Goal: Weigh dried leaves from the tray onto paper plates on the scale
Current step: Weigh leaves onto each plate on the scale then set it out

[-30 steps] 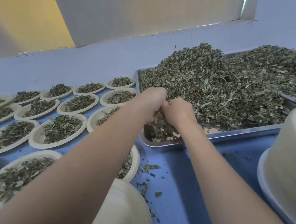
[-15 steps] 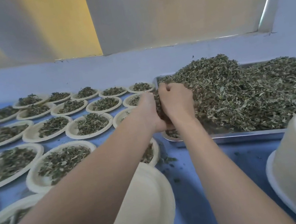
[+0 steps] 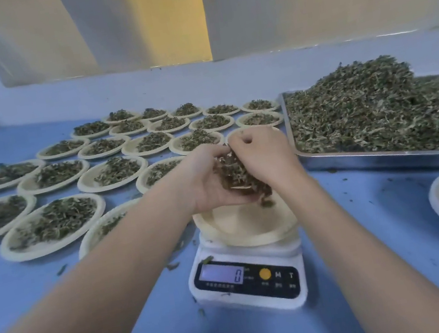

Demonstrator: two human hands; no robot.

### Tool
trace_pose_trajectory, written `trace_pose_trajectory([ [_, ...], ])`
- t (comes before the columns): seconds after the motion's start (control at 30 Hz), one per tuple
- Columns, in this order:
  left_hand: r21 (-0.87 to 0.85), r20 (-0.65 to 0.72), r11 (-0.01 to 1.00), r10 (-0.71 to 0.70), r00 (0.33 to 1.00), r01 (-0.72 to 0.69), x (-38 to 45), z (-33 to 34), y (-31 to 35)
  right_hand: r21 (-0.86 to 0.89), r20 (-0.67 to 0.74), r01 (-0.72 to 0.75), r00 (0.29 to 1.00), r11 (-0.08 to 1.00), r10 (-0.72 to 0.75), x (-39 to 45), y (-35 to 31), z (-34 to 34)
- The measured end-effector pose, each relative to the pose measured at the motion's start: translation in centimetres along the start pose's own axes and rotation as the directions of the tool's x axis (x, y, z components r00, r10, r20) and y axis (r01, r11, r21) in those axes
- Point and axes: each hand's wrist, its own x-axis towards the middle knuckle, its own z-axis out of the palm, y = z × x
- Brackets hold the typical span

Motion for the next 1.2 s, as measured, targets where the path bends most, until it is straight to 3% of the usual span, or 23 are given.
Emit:
trace_pose_trajectory([
  [0.13,0.111,-0.055,0.993,-0.037,0.998,0.043,-1.0,-1.0,1.0,-0.178,0.259,0.04,0.966,0.983,0.008,-1.0,0.2,-1.5],
  [0.3,0.247,-0.092,0.961,-0.102,0.991,0.122,-1.9,-1.1,2.9,-0.225,0.591,-0.036,0.79,0.974,0.166,-1.0,-0.7,-3.8],
  [0.47,0.421,-0.163,0.903,-0.013,0.987,0.081,-2.0,-1.0,3.9,-0.035,0.697,0.0,0.717,0.999,0.024,-0.5,-0.2,-4.8],
  [0.6,0.506,-0.157,0.862,0.143,0.977,-0.045,-1.3,-1.1,3.1,0.07,0.714,0.014,0.697,0.997,-0.06,-0.5,-0.5,-3.5],
  [0.67,0.539,-0.188,0.835,0.251,0.95,-0.114,-0.5,-1.1,2.4,0.042,0.733,0.031,0.679,0.999,-0.052,-0.7,-0.1,-3.2],
  [0.83,0.599,-0.226,0.786,0.352,0.908,-0.155,1.0,-1.2,0.9,0.008,0.667,0.038,0.744,0.999,-0.034,-1.0,0.5,-3.1],
  [1.03,0.523,-0.236,0.844,0.273,0.933,-0.115,1.1,0.0,0.9,-0.019,0.58,0.131,0.809,0.991,-0.096,-0.9,0.6,-3.4],
  [1.2,0.683,-0.167,0.723,0.285,0.944,-0.097,2.1,1.7,1.4,0.01,0.458,0.098,0.884,0.995,-0.092,0.0,2.3,-4.4],
])
